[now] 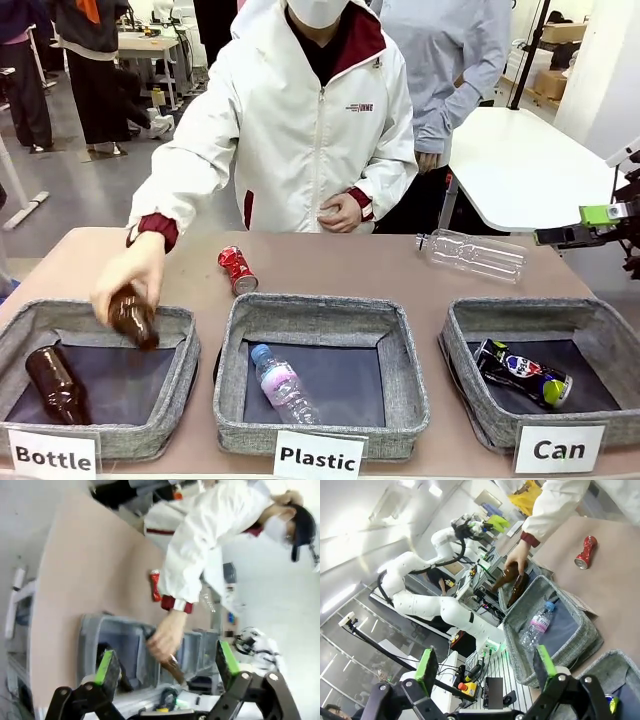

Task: Sort the can waste into the basket.
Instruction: Pick up the can waste from the table and place it in the right Fabric basket.

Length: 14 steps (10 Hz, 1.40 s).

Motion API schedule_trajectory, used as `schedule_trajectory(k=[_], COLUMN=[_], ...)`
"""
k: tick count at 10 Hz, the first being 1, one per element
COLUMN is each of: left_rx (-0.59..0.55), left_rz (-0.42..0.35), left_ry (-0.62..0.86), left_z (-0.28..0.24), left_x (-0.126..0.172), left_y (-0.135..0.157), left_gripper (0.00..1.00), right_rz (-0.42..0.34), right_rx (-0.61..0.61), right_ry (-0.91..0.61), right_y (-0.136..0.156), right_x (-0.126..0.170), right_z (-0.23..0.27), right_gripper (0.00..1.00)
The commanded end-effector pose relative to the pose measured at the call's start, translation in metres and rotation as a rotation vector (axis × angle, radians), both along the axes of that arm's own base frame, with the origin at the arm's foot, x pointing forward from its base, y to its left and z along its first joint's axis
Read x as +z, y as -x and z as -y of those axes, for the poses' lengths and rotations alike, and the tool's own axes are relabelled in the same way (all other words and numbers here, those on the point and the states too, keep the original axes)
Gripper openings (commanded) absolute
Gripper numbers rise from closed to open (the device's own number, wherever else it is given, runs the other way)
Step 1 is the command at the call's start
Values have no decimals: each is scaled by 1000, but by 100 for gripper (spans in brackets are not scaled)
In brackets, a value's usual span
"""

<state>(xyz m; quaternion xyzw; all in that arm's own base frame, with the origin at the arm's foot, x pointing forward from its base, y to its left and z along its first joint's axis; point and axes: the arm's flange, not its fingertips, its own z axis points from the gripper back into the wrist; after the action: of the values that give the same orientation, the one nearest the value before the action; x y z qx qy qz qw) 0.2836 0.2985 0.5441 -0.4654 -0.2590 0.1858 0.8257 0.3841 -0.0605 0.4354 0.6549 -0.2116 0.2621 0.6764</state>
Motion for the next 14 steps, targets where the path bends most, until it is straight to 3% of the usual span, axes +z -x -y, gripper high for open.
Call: schedule_trajectory(k=[1,4,6,10,12,14], left_rx=[-40,14,6,-31,-80,-101], left_rz=[36,50,52,5,-63,-217], left_ry=[113,183,193,123,-14,-91], left_z=[-59,-84,-85,-27,42,111], left_x=[-5,-28,-29,-5,5,5], left_y=[10,42,39,22,0,-42], left_gripper=[100,100,100,100,100,100], right_rz=[20,20,20,20,20,20], right_rx=[10,10,10,10,10,10], right_ry=[-2,-2,-2,-2,-2,-2], right_y=[2,2,2,2,2,2], right_x=[0,0,0,0,0,0], right_z=[1,1,1,1,1,1], right_gripper=[100,100,100,100,100,100])
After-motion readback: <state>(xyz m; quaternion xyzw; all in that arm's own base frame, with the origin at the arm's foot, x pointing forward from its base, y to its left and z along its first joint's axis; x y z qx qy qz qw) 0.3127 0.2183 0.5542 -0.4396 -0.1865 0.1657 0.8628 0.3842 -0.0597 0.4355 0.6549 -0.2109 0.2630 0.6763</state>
